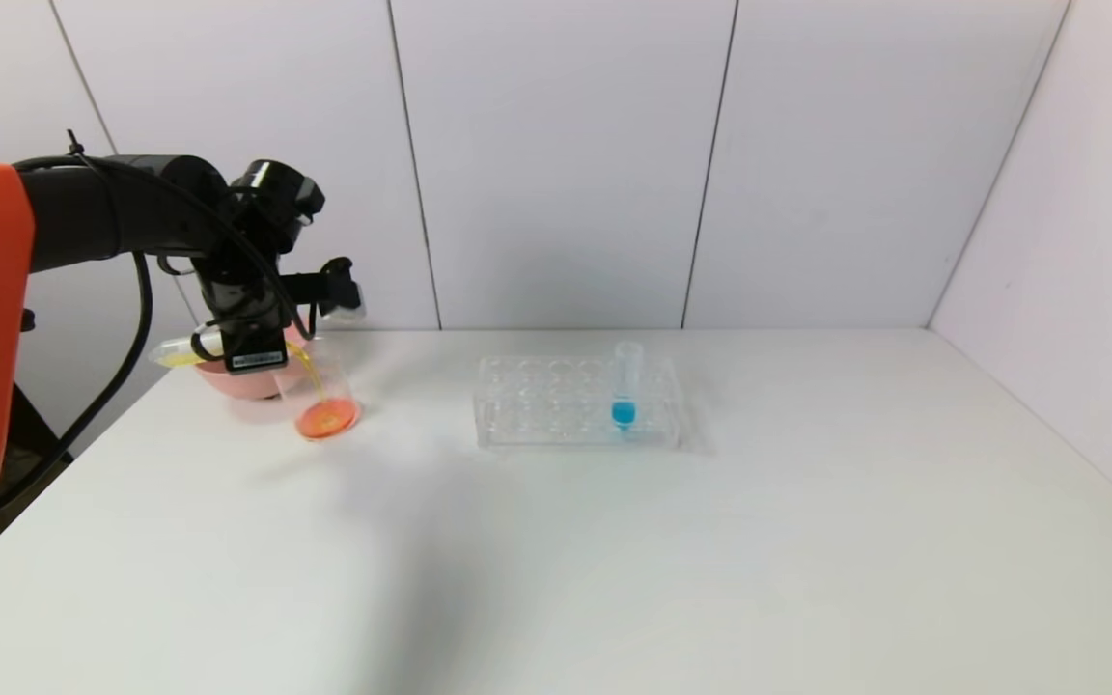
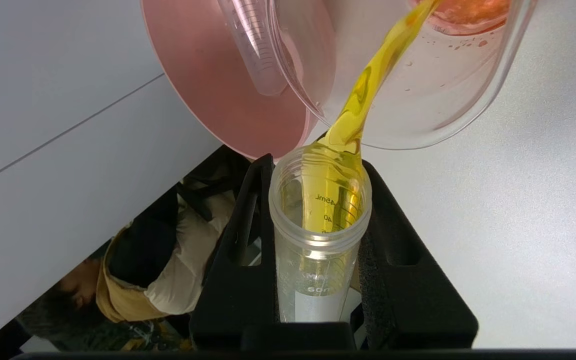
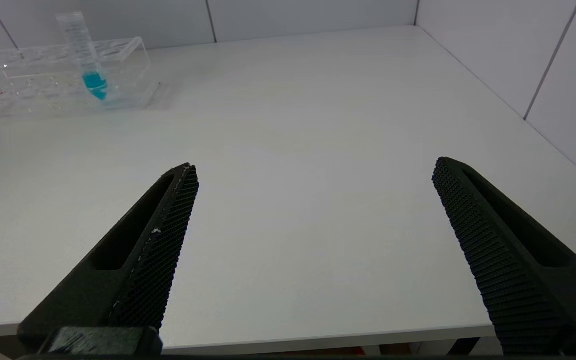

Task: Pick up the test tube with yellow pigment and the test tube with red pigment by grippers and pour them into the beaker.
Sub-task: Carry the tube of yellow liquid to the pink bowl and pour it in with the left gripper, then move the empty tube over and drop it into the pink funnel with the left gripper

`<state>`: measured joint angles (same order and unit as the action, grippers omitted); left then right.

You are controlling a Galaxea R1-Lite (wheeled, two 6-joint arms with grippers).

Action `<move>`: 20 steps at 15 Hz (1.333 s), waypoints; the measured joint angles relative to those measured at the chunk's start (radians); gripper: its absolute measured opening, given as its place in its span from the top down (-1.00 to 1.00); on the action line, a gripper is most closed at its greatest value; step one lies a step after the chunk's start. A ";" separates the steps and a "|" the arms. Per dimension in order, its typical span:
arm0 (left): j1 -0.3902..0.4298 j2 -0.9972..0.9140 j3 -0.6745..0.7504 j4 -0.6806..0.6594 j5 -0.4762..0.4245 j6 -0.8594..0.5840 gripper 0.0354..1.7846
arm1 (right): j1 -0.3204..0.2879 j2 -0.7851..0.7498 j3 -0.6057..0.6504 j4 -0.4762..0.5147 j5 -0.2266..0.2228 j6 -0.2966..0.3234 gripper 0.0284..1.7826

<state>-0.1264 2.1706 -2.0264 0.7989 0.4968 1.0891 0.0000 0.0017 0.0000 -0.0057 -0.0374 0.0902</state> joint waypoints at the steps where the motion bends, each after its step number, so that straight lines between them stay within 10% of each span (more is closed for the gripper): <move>1: -0.005 0.004 0.000 0.002 0.017 0.000 0.51 | 0.000 0.000 0.000 0.000 0.000 0.000 -0.92; 12: -0.080 0.023 0.000 0.047 0.203 0.016 0.51 | 0.000 0.000 0.000 0.000 0.000 0.000 -0.92; 20: -0.061 -0.034 0.019 0.064 0.166 -0.002 0.51 | 0.000 0.000 0.000 0.000 0.000 0.000 -0.92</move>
<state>-0.1874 2.1368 -2.0074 0.8630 0.6628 1.0872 0.0000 0.0017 0.0000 -0.0057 -0.0379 0.0902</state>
